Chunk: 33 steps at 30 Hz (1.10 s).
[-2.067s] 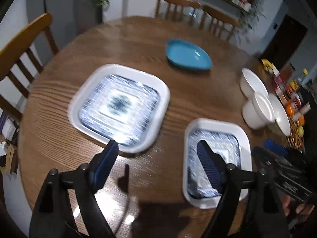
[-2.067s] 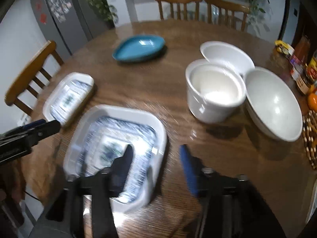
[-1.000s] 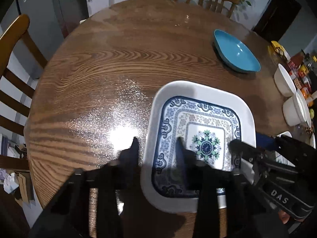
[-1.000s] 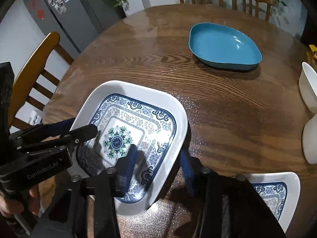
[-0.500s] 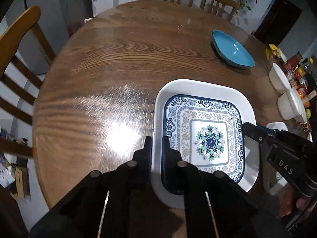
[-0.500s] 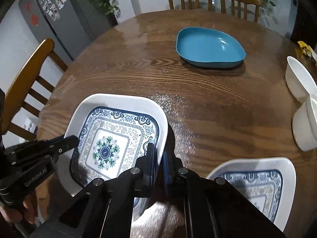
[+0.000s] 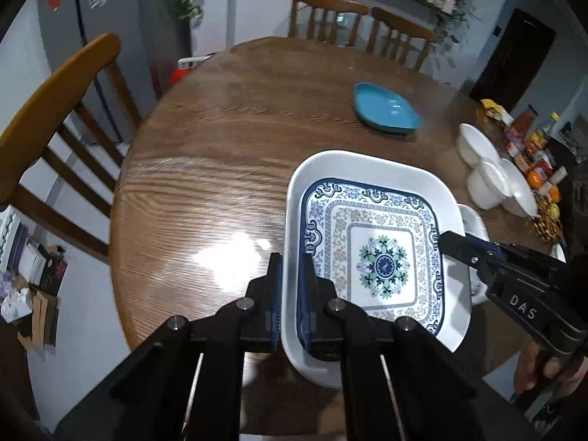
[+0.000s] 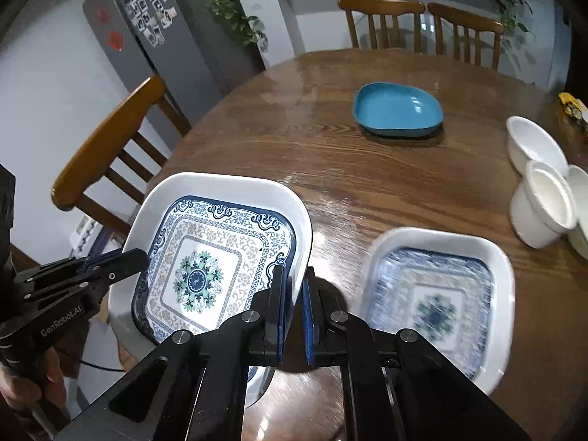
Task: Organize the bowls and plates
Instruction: 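Lower the plate onto the other patterned plate and open both grippers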
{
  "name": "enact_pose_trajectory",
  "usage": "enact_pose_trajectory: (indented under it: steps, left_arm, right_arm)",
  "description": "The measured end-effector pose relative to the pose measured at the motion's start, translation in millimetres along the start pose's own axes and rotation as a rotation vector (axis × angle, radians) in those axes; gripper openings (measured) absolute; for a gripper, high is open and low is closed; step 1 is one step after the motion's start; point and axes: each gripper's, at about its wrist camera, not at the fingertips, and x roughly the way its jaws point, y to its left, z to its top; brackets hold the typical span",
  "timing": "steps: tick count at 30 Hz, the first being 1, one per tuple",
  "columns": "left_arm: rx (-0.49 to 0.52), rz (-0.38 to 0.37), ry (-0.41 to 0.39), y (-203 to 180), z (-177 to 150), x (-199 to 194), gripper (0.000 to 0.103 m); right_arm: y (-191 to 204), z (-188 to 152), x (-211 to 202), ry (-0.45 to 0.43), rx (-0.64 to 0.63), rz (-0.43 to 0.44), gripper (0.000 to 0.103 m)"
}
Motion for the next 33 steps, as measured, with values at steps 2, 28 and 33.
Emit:
enact_pose_trajectory:
  steps: [2, 28, 33]
  left_arm:
    - [0.016, -0.016, 0.001, -20, 0, 3, 0.006]
    - [0.101, -0.048, 0.157, -137, 6, 105, 0.006]
    - [0.117, -0.027, 0.135, -141, 3, 103, 0.011]
  right_arm:
    - [-18, -7, -16, -0.006, 0.022, -0.008, 0.009]
    - [-135, -10, 6, 0.143, 0.038, -0.181, 0.01]
    - [-136, -13, 8, 0.152, 0.02, -0.195, 0.011]
